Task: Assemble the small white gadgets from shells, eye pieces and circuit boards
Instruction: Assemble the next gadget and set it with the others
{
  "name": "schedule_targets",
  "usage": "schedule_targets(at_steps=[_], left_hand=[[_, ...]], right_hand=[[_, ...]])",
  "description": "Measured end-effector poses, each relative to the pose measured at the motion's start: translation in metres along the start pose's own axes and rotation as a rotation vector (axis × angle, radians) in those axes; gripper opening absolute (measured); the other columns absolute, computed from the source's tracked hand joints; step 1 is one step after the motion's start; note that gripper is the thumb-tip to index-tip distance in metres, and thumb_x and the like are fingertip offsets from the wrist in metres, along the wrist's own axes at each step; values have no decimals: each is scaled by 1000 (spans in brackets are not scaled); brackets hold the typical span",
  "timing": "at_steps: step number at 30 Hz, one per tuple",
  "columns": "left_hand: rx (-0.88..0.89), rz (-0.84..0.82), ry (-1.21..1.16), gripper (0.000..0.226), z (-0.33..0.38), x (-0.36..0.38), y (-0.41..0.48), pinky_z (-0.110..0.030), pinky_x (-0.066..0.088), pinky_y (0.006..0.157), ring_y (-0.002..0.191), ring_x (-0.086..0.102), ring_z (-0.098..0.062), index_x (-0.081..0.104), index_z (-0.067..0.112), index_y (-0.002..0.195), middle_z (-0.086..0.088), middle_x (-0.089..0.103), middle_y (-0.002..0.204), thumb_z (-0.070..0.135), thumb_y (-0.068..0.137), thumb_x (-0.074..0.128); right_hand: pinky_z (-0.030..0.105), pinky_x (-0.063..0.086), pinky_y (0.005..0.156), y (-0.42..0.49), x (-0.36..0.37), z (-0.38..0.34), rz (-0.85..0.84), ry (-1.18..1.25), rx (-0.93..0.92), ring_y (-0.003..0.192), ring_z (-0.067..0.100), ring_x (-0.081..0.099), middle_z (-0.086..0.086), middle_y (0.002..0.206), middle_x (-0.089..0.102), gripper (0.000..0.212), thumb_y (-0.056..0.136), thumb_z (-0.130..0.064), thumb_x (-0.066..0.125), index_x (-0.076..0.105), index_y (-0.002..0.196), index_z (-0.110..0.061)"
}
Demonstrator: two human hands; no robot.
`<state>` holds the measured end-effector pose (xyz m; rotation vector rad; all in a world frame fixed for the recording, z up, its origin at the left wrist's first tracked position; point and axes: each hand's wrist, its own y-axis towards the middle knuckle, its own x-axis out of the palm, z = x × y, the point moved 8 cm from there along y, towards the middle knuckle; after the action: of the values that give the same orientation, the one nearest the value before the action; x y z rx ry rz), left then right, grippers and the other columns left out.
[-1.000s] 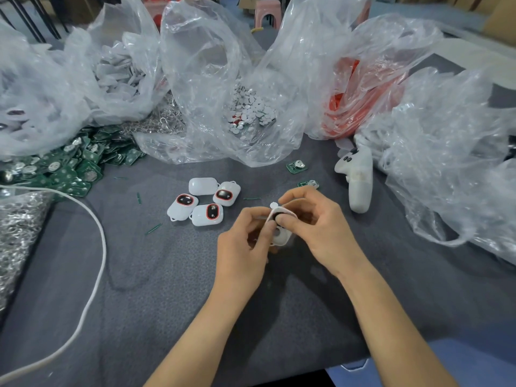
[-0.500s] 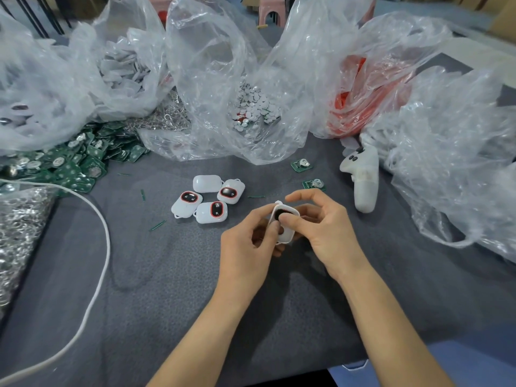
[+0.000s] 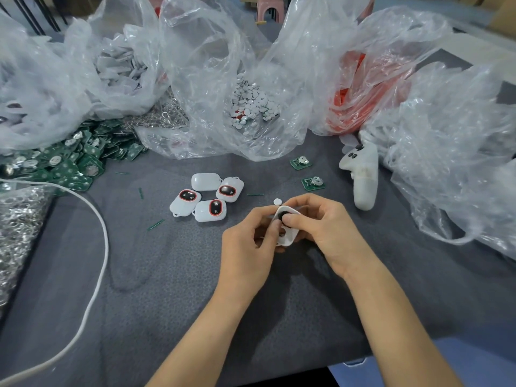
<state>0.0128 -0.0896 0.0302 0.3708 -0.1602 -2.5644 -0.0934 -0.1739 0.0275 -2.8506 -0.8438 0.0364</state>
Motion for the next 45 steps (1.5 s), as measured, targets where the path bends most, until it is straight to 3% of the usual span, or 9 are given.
schedule_targets(at_steps=[3, 6, 13, 18, 23, 32, 37, 42, 45], left_hand=[[9, 8, 34, 23, 2, -1, 0, -18, 54, 61, 72, 68, -4, 68, 20, 105, 6, 73, 83, 4, 91, 60], [11, 28, 52, 21, 4, -2, -1, -18, 53, 63, 72, 67, -3, 68, 22, 102, 9, 73, 81, 6, 91, 60], [31, 61, 110, 23, 8, -6, -4, -20, 53, 66, 73, 66, 1, 68, 27, 98, 16, 71, 79, 7, 91, 60], [16, 61, 130, 25, 6, -7, -2, -19, 52, 64, 70, 65, 0, 66, 31, 96, 15, 70, 76, 8, 91, 60], [-36, 6, 95, 19, 2, -2, 1, -19, 52, 69, 76, 66, -2, 68, 26, 107, 11, 71, 84, 21, 90, 64], [-68, -45, 48, 17, 0, -4, 3, -29, 50, 66, 69, 63, -8, 68, 29, 86, 9, 69, 74, 14, 91, 61], [-14, -67, 24, 22, 4, -4, 2, -46, 52, 70, 72, 66, -24, 63, 24, 80, -1, 69, 73, 6, 92, 57], [-20, -30, 37, 21, 2, -7, 3, -17, 44, 58, 62, 56, -3, 64, 23, 81, 8, 65, 70, 7, 92, 57], [-41, 16, 19, 18, 0, -9, 3, -20, 50, 65, 69, 62, -5, 65, 23, 91, 10, 68, 76, 8, 93, 57]], right_hand=[[25, 52, 53, 2, 2, 1, -20, 27, 25, 67, 21, 67, 12, 75, 69, 13, 82, 7, 63, 66, 86, -4], [21, 50, 51, 4, 4, 3, -40, 34, 59, 63, 16, 67, 7, 70, 70, 13, 84, 6, 61, 68, 84, -5], [34, 53, 64, 6, 10, 3, -38, -63, 107, 67, 20, 65, 8, 68, 68, 16, 85, 3, 60, 70, 79, -8], [22, 43, 46, 3, 11, 3, -23, -129, 82, 61, 17, 61, 5, 65, 65, 14, 88, 0, 59, 68, 81, -9], [27, 53, 57, -4, 8, -2, 5, -53, -74, 68, 19, 64, 20, 81, 68, 9, 87, 4, 58, 65, 86, -2], [20, 51, 59, -11, 12, -6, 8, -77, -231, 67, 9, 62, 10, 78, 68, 22, 89, 7, 55, 69, 90, -10], [25, 54, 58, -11, 12, -9, -6, -62, -244, 65, 15, 63, 16, 75, 68, 17, 88, 7, 57, 67, 86, -5], [24, 54, 59, -12, 15, -8, 10, -98, -241, 70, 13, 65, 13, 81, 69, 14, 88, 4, 59, 68, 95, -4], [21, 54, 61, -12, 13, -5, 35, -61, -209, 74, 12, 69, 6, 83, 71, 19, 84, 4, 63, 67, 98, -8]])
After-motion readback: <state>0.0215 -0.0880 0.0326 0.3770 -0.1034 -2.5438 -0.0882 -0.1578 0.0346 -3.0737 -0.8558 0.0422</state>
